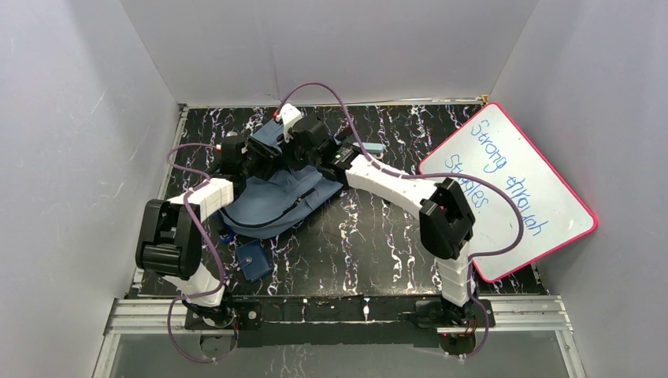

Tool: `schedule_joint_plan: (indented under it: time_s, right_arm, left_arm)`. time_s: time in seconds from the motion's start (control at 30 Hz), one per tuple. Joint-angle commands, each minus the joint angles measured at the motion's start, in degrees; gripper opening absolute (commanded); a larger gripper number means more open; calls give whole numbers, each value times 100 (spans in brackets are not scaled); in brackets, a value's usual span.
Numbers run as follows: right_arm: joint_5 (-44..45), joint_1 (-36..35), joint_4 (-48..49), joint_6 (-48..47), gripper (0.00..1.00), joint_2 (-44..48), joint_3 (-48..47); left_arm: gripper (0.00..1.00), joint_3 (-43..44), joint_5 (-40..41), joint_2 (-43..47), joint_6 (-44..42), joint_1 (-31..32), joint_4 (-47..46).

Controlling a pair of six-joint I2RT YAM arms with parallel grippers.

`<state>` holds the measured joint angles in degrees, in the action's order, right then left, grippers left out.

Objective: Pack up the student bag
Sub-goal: Place the stationery in the student bag.

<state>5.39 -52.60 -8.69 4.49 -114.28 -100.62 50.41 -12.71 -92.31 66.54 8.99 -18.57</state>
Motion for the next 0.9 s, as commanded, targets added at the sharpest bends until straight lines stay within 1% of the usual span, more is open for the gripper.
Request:
schedule_joint_plan:
  time_s: [0.0, 0.07, 0.17, 0.27, 0.4, 0.47, 0.5, 0.53, 0.6, 0.7, 0.77, 0.87]
  right_arm:
    - [233, -60, 524, 52, 29, 807, 241]
    - [362, -60, 607, 47, 36, 1023, 449]
    - [487, -57, 674, 68, 42, 1278, 717]
    - [627, -57, 699, 91, 44, 1530, 971]
    - [1113, 7, 643, 154, 45, 1872, 1424]
    - [1283, 101, 549, 253, 45, 2045, 1646]
    - [1317, 191, 524, 322, 45, 2135, 1783]
    - [1328, 321, 486, 409, 45, 2236, 1916]
    - [1250, 553, 441, 611, 45, 2460, 2226]
    - [1064, 963, 362, 930, 45, 2712, 2661]
    - [906, 1259, 300, 1128, 45, 2846, 2932]
    - [580, 1706, 197, 1471, 45, 3009, 3276]
  left_arm:
    - [48, 105, -99, 479, -401, -68, 273]
    - [46, -1, -115, 642, -558, -81, 387]
    - [41, -148, -117, 936, -748, -99, 590]
    - [37, -304, -43, 1257, -946, -108, 883]
    - [31, -512, 58, 1733, -1192, -135, 1274]
    - [30, -606, 66, 1941, -1332, -139, 1433]
    - [31, -641, 12, 2037, -1434, -143, 1472]
    - [35, -668, -100, 2105, -1551, -143, 1437]
    - [41, -667, -637, 2134, -1948, -139, 1203]
    - [47, -398, -1230, 2066, -2567, -2, 1132]
    - [49, -17, -1114, 2040, -3066, 249, 1372]
    - [51, 478, -648, 1902, -3626, 679, 1809]
